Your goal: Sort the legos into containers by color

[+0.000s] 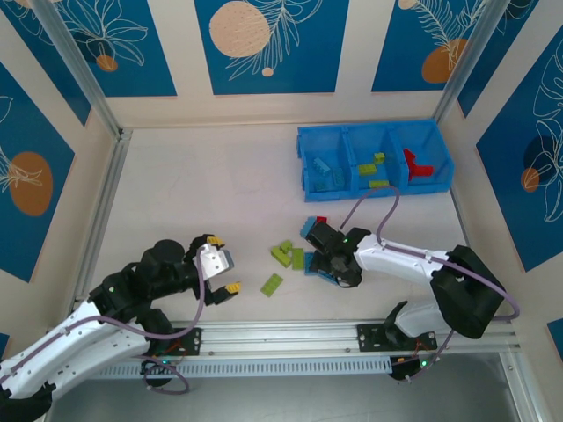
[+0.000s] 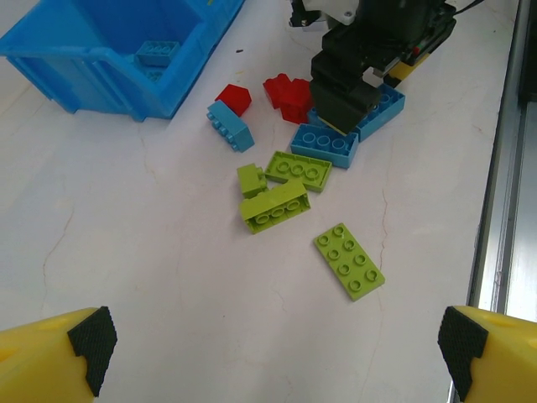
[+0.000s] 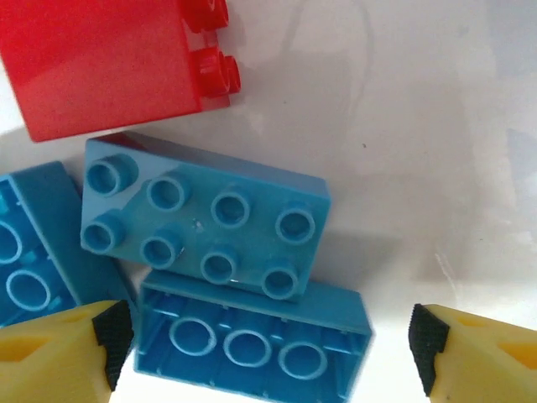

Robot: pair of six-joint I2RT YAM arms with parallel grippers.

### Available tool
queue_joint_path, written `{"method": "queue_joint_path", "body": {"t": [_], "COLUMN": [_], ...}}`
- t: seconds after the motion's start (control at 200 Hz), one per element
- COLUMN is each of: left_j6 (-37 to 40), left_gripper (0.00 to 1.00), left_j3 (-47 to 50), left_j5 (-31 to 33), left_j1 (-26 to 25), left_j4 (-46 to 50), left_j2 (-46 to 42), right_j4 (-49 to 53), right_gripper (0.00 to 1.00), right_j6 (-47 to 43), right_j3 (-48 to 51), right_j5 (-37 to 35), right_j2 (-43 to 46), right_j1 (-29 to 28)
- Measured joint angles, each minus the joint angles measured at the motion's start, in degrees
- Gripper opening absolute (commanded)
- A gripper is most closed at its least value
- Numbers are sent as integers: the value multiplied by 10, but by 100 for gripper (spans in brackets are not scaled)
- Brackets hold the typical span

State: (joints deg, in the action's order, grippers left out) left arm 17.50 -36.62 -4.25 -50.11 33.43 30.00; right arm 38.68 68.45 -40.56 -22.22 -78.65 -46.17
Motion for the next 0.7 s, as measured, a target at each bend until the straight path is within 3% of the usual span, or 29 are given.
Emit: {"method": "queue_joint_path", "body": {"t": [0.36, 0.525, 0.7], "left_j6": [0, 0, 0], "left_gripper": [100, 100, 100], "left_j3": [0, 0, 0], "left_j5": [0, 0, 0], "left_j1": [0, 0, 0], "left_j4": [0, 0, 0], "left_j2": [0, 0, 0], "right_j4": [-47, -7, 47], "right_gripper": [57, 55, 52], "right_j6": [40, 50, 32], "right_j3": [4, 4, -47], "right_j5": [-14, -31, -84], "right_j2": [-19, 12, 113], "right_j1": [-18, -35, -31]}}
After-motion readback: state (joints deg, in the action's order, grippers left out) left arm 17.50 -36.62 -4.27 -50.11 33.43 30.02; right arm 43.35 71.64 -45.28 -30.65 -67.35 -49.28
